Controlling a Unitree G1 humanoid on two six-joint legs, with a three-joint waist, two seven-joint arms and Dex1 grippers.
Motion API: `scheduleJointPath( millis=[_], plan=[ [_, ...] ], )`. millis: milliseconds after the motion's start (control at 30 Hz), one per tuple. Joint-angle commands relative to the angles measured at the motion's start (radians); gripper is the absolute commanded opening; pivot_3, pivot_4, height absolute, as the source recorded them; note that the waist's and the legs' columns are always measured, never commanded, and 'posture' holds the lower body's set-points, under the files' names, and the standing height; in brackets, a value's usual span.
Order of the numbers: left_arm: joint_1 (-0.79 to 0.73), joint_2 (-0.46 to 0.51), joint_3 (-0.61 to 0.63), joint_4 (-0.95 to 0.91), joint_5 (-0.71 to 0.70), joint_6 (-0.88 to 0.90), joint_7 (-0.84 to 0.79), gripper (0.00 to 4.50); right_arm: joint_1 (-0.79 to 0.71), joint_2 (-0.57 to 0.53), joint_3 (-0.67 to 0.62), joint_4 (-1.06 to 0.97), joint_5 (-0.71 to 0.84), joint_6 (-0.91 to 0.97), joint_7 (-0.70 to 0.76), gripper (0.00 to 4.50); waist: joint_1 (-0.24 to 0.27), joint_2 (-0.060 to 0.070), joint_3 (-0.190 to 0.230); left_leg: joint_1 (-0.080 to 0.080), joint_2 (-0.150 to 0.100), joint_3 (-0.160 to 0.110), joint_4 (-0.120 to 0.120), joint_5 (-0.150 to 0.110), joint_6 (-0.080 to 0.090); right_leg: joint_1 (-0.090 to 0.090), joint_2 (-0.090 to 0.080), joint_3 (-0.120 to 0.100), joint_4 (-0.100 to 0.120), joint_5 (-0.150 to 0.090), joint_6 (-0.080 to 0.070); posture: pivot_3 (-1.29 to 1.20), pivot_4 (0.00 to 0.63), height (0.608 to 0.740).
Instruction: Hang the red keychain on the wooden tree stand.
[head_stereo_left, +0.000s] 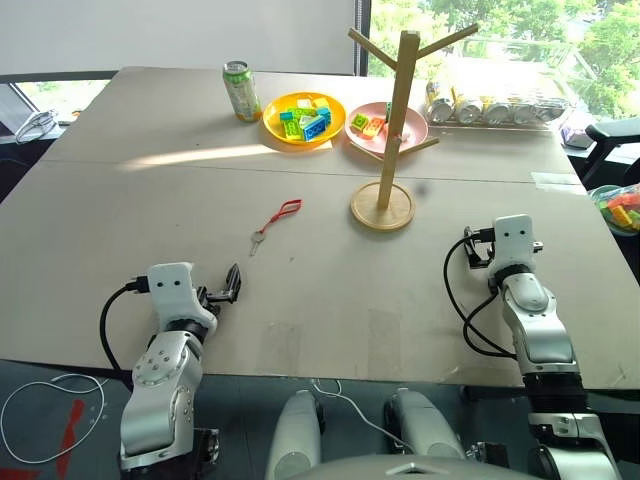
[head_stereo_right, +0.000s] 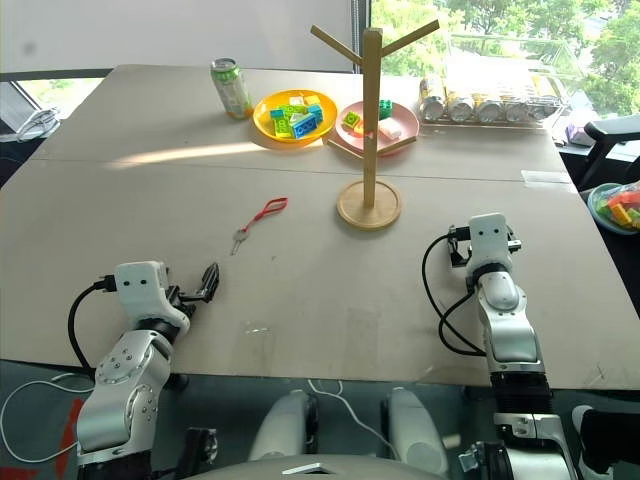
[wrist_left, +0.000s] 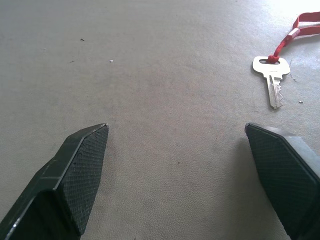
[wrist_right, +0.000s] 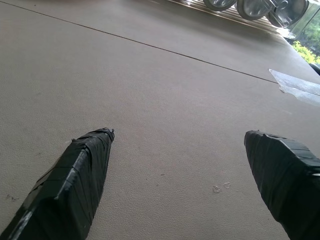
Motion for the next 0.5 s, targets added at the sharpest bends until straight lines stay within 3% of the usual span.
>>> scheduleJointPath(
  millis=[33,133,300,500],
  plan=[
    [0.002,0.030,0.040,-0.018,-0.025,0.025,-0.015,4.50,0.015,-0.008,-0.005,-0.022,0.010,0.010,0.019,4.49,0.000,0.000,0.000,0.000,0.000,0.000,0.000,0.000,0.000,0.000,0.000,0.000,0.000,0.000,0.000,0.00,0.150,0.733],
    [-0.038,0.140,0.129,-0.037,-0.152,0.103,-0.131,4.50,0.035,-0.043,-0.006,-0.099,0.074,0.033,0.125,4.49,0.001,0.000,0.000,0.000,0.000,0.000,0.000,0.000,0.000,-0.001,0.000,0.000,0.000,0.000,0.000,0.00,0.150,0.733],
    [-0.118,0.288,0.165,-0.008,-0.251,0.206,-0.240,4.50,0.032,-0.084,0.024,-0.220,0.179,0.081,0.285,4.49,0.001,0.001,0.001,-0.002,0.000,0.000,-0.001,0.000,0.000,-0.001,0.000,0.000,-0.001,0.000,0.000,0.00,0.150,0.733],
    [-0.297,0.459,0.066,0.134,-0.288,0.264,-0.444,4.50,-0.058,-0.168,0.105,-0.271,0.278,0.154,0.505,4.49,0.002,0.001,0.003,-0.002,0.000,-0.001,-0.001,0.000,0.000,-0.002,0.001,-0.001,-0.001,0.000,0.000,0.00,0.150,0.733]
  ],
)
